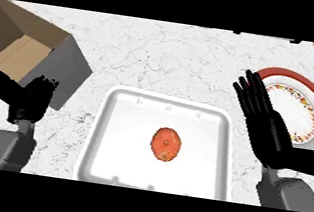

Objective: Pick the squash from the tray and place it in the plate

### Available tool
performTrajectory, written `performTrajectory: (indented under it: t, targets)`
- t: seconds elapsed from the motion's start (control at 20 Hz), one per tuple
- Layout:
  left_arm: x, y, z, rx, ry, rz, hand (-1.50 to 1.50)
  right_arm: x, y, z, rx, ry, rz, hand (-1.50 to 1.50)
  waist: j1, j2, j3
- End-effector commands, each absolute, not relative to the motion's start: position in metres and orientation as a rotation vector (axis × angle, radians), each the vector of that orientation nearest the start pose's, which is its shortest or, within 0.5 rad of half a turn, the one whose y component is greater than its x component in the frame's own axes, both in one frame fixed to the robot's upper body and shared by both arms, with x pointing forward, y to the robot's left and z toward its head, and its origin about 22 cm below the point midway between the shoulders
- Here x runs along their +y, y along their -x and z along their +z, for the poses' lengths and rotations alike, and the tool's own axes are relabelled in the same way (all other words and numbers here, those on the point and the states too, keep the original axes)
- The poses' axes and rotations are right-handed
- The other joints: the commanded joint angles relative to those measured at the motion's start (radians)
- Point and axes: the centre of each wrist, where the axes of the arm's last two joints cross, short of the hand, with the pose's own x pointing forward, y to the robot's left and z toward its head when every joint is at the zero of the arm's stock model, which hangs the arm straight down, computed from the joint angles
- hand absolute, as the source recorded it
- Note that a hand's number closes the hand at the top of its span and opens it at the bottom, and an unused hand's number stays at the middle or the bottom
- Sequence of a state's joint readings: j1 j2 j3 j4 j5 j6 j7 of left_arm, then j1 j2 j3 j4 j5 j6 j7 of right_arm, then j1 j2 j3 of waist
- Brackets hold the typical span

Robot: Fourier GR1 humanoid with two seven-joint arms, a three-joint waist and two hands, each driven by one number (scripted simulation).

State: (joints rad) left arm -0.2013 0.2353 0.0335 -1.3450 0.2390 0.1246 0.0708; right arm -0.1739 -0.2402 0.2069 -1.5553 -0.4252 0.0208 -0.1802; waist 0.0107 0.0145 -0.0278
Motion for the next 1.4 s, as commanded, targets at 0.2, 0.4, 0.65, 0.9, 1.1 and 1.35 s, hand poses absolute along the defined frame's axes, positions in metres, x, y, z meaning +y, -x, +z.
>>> performTrajectory:
  t: [0.2,0.4,0.65,0.9,1.1,1.35]
  targets:
    - [0.29,-0.303,0.036,-1.5,-0.187,-0.065,0.0,-0.185,-0.316,0.057,-1.737,-0.637,0.498,1.5,0.037,0.005,0.03]
    - [0.283,-0.284,0.018,-1.441,-0.149,-0.084,0.0,-0.218,-0.316,0.043,-1.924,-0.107,0.558,-1.5,0.014,0.0,0.03]
    - [0.285,-0.278,0.02,-1.434,-0.164,-0.094,0.0,-0.215,-0.305,-0.027,-1.892,-0.381,0.577,-1.5,0.027,0.001,0.031]
    - [0.274,-0.282,0.03,-1.424,-0.153,-0.085,0.0,-0.221,-0.321,-0.018,-1.879,-0.302,0.906,-1.5,0.014,-0.007,0.029]
    - [0.28,-0.282,0.019,-1.413,-0.181,-0.086,0.0,-0.217,-0.323,-0.021,-1.838,-0.247,1.03,-1.5,-0.003,-0.009,0.028]
    - [0.296,-0.282,0.031,-1.411,-0.181,-0.073,0.0,-0.203,-0.333,0.0,-1.806,-0.225,1.114,-1.5,-0.011,-0.014,0.027]
